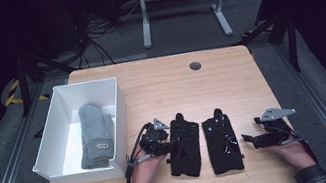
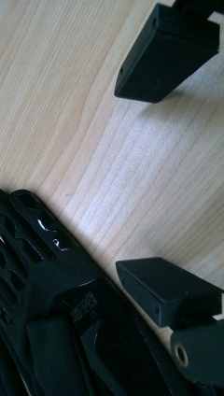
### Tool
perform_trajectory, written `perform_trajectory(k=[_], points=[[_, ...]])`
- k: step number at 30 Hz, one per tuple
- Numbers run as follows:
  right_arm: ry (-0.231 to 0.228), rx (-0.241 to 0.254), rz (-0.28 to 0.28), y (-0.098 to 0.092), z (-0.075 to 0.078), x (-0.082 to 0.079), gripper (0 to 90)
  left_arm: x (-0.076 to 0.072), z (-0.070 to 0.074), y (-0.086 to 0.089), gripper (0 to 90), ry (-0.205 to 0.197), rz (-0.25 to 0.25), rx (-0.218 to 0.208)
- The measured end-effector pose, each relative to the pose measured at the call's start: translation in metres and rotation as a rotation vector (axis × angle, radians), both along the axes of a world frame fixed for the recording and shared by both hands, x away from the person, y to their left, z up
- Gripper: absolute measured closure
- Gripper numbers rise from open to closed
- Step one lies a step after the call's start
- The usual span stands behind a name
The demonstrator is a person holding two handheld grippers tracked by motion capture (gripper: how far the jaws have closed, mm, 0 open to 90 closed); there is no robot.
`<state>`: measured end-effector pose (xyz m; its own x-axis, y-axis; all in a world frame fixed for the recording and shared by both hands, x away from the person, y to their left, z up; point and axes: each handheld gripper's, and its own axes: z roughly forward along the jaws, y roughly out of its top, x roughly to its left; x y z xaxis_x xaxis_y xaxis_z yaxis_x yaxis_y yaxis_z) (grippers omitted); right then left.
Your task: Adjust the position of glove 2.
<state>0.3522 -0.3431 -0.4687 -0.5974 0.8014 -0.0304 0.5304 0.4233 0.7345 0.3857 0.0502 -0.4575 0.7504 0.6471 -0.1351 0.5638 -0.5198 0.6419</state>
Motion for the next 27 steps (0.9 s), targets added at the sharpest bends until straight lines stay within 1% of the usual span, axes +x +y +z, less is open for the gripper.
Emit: perform_trajectory(k=[2,5,8,9,10,11,13,15,16,17,18,19,20,23,26,27], points=[[0.001,0.0,0.004,0.0,0.0,0.0,15.4,-0.001,-0.002,-0.002,64.2,0.005,-0.003,-0.003],[0.011,-0.008,0.015,0.0,0.002,0.0,18.7,-0.002,-0.002,-0.004,73.6,0.011,-0.002,-0.01],[0.016,-0.008,0.032,0.001,0.004,-0.001,24.4,-0.002,-0.002,-0.004,83.5,0.021,0.002,-0.027],[0.016,-0.006,0.038,0.001,0.005,-0.001,26.1,-0.001,-0.002,-0.004,86.0,0.025,0.01,-0.036],[0.014,0.003,0.042,0.001,0.006,-0.002,28.7,-0.001,-0.002,-0.004,86.8,0.025,0.01,-0.036],[0.015,0.013,0.051,0.001,0.008,-0.003,34.5,0.0,-0.001,-0.003,87.2,0.032,0.023,-0.05],[0.023,0.032,0.07,0.002,0.011,-0.004,43.8,0.0,0.0,-0.002,87.5,0.037,0.029,-0.064],[0.045,0.058,0.095,0.002,0.013,-0.005,57.1,0.001,0.004,0.001,87.6,0.033,0.035,-0.099],[0.047,0.055,0.104,0.003,0.014,-0.005,66.2,0.001,0.004,0.001,87.6,0.033,0.035,-0.099],[0.047,0.054,0.112,0.005,0.015,-0.006,76.1,0.0,0.006,0.002,87.6,0.033,0.039,-0.114],[0.047,0.054,0.112,0.005,0.015,-0.006,76.1,0.001,0.008,0.004,87.6,0.03,0.033,-0.121],[0.051,0.065,0.132,0.008,0.017,-0.007,87.7,0.001,0.012,0.006,87.6,0.026,0.031,-0.148],[0.055,0.068,0.141,0.009,0.017,-0.007,90.0,0.001,0.013,0.008,87.6,0.024,0.029,-0.162],[0.07,0.073,0.17,0.015,0.016,-0.007,90.0,0.002,0.017,0.01,87.7,0.036,0.028,-0.204],[0.096,0.06,0.189,0.02,0.013,-0.006,90.0,0.002,0.019,0.011,87.6,0.041,0.022,-0.221],[0.101,0.057,0.193,0.021,0.012,-0.006,90.0,0.002,0.02,0.011,87.6,0.044,0.021,-0.234]])
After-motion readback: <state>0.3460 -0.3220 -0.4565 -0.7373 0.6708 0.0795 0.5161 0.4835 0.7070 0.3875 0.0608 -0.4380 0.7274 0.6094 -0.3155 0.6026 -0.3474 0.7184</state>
